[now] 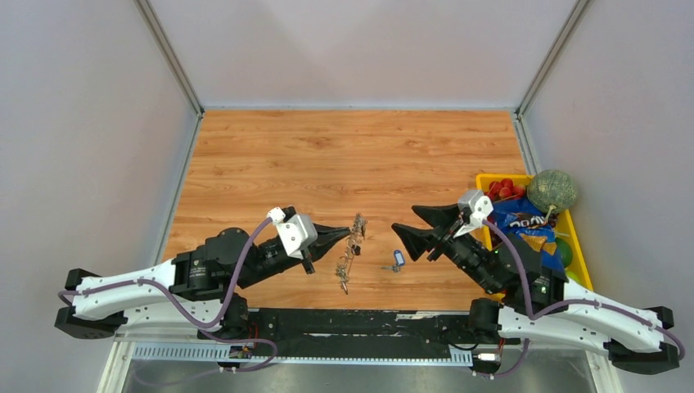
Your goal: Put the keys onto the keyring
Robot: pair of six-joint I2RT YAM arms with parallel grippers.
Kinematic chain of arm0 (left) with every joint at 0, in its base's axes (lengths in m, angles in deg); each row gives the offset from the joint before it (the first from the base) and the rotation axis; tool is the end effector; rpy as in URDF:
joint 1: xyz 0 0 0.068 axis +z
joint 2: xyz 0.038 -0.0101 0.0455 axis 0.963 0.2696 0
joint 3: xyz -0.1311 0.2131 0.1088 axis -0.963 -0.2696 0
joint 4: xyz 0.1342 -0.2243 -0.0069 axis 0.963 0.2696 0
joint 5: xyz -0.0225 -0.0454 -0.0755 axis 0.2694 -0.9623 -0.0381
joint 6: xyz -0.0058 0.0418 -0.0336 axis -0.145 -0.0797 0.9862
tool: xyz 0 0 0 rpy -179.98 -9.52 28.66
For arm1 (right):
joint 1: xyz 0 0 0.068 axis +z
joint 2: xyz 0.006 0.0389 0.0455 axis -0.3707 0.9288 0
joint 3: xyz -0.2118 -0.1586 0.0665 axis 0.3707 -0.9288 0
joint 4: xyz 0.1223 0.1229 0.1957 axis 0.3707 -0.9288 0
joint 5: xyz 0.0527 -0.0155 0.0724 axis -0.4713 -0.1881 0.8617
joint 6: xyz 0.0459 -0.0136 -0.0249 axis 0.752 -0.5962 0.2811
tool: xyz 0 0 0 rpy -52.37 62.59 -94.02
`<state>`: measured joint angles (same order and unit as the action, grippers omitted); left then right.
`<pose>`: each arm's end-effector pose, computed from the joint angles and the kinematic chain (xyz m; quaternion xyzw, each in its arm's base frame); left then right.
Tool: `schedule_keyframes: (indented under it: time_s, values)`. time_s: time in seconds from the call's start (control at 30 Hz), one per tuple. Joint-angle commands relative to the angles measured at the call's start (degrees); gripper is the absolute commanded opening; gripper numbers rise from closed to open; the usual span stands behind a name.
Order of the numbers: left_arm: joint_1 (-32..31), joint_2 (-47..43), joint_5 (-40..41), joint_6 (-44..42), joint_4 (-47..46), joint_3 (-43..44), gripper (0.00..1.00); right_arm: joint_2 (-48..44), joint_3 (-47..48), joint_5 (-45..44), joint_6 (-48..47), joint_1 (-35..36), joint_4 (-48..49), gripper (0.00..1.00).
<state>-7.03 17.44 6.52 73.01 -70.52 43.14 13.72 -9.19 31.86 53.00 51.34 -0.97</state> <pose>0.0336 -0.1581 0.4002 0.3830 0.5652 -0.3811 0.6234 0.0479 0.1067 0.3692 -0.2351 0.6264 0.3476 0.6569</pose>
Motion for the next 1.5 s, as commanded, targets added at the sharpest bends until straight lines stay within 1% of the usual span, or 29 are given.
schedule_keyframes:
  time_s: [0.0, 0.1, 0.17, 0.37, 0.43, 0.6, 0.77, 0.9, 1.0, 1.3, 1.47]
  values:
    - [-0.05, -2.45, 7.21, -1.96, 1.92, 3.78, 0.00, 0.72, -3.24, -13.06, 11.58, 0.31, -11.16, 0.66]
    - [-0.09, -2.82, 9.05, -1.82, 4.16, 4.65, 0.00, 3.57, -5.04, -14.74, 19.62, 0.08, -14.84, 0.64]
    - [-0.09, -3.10, 10.00, -1.57, 5.22, 4.68, 0.00, 6.24, -5.95, -14.32, 25.28, -0.64, -17.26, 0.64]
    - [-0.09, -4.08, 10.95, -0.70, 7.32, 3.98, 0.00, 13.57, -10.20, -7.46, 38.66, -5.09, -19.98, 0.58]
    - [-0.09, -4.44, 10.97, -0.47, 7.56, 3.52, 0.00, 15.00, -11.35, -6.13, 41.34, -6.03, -19.99, 0.57]
    - [-0.05, -6.53, 10.51, 0.17, 6.67, 1.22, 0.00, 18.37, -13.23, -2.54, 48.65, -7.30, -19.94, 0.60]
    - [-0.10, -7.45, 10.52, 1.27, 7.52, 0.71, 0.00, 25.41, -13.58, 2.33, 54.87, -9.31, -19.90, 0.58]
    - [-0.11, -9.03, 10.31, 1.88, 7.64, -0.05, 0.00, 30.67, -12.49, 1.87, 58.54, -9.55, -20.06, 0.54]
    - [-0.07, -10.21, 10.08, 2.15, 7.73, -0.91, 0.00, 32.92, -11.85, 0.49, 61.93, -9.64, -20.11, 0.52]
    - [-0.09, -12.15, 8.90, 3.28, 8.83, -2.90, 0.00, 35.04, -11.80, -1.13, 73.22, -10.19, -20.11, 0.48]
    - [-0.09, -13.09, 8.12, 3.26, 10.64, -3.06, 0.00, 38.16, -11.03, -1.98, 78.43, -10.18, -20.20, 0.47]
